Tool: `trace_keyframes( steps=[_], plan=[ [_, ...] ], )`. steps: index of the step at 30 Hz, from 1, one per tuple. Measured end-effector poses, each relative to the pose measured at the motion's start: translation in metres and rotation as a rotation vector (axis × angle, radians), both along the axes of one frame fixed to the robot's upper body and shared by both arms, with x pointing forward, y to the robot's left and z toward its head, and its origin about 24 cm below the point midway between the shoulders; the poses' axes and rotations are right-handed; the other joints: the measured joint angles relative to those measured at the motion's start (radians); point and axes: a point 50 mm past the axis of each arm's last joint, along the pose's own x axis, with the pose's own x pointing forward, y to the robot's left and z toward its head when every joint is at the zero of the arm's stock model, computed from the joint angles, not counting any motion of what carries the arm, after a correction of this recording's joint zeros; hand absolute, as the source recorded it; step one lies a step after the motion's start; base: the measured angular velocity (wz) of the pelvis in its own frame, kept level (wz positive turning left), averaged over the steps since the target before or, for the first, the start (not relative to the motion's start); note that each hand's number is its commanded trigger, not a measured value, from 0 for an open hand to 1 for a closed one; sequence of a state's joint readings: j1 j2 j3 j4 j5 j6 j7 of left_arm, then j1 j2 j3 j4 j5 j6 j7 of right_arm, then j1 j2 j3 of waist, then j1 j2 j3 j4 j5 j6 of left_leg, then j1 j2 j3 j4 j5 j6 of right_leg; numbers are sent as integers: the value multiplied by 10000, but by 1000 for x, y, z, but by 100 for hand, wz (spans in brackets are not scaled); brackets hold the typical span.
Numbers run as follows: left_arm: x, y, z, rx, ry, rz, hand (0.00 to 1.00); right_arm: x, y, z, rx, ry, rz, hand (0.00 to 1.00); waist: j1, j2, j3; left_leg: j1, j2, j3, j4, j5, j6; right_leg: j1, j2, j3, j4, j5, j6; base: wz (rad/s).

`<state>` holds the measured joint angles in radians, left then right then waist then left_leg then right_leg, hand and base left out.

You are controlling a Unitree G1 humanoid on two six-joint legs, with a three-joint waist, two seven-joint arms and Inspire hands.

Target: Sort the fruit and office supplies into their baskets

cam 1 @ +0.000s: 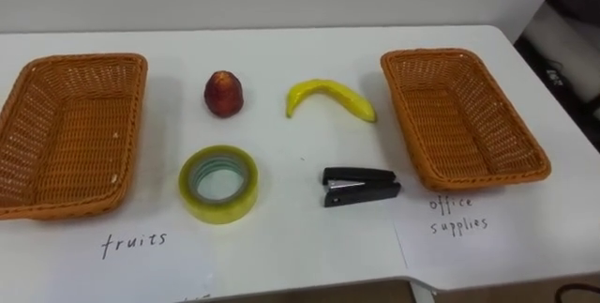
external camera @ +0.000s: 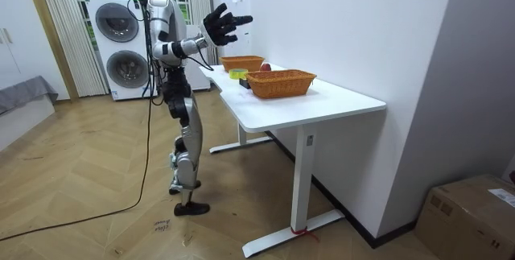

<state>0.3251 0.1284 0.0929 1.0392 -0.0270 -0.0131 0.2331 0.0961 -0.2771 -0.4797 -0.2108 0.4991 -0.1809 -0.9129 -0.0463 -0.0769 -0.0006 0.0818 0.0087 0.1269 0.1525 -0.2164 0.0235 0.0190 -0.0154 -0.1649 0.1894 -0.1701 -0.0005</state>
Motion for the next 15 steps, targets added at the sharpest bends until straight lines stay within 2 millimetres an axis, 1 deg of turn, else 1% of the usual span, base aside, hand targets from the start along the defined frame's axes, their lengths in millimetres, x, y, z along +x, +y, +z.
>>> trace_keyframes(
  steps=[6,8,10,15],
  plan=[
    [1,-1,-1,-39,69,7,0,19,20,0,-297,135,1685,0,34,76,22,-13,3,10,-43,-2,0,-32,5,-12,10,0,0,0],
    [3,-1,-1,-33,41,7,0,25,25,1,-393,136,2126,0,52,106,9,-7,4,-5,-63,-2,0,-27,7,-17,11,0,0,0],
    [4,-1,-1,-38,28,2,0,28,31,5,-568,42,2572,0,221,127,1,27,9,-11,-63,-2,0,9,10,-36,19,3,-3,0],
    [4,-1,-1,-55,37,11,0,37,42,9,-959,-24,3517,0,313,105,19,7,9,-162,-29,0,-1,43,-12,-160,27,6,-9,8]
  ],
)
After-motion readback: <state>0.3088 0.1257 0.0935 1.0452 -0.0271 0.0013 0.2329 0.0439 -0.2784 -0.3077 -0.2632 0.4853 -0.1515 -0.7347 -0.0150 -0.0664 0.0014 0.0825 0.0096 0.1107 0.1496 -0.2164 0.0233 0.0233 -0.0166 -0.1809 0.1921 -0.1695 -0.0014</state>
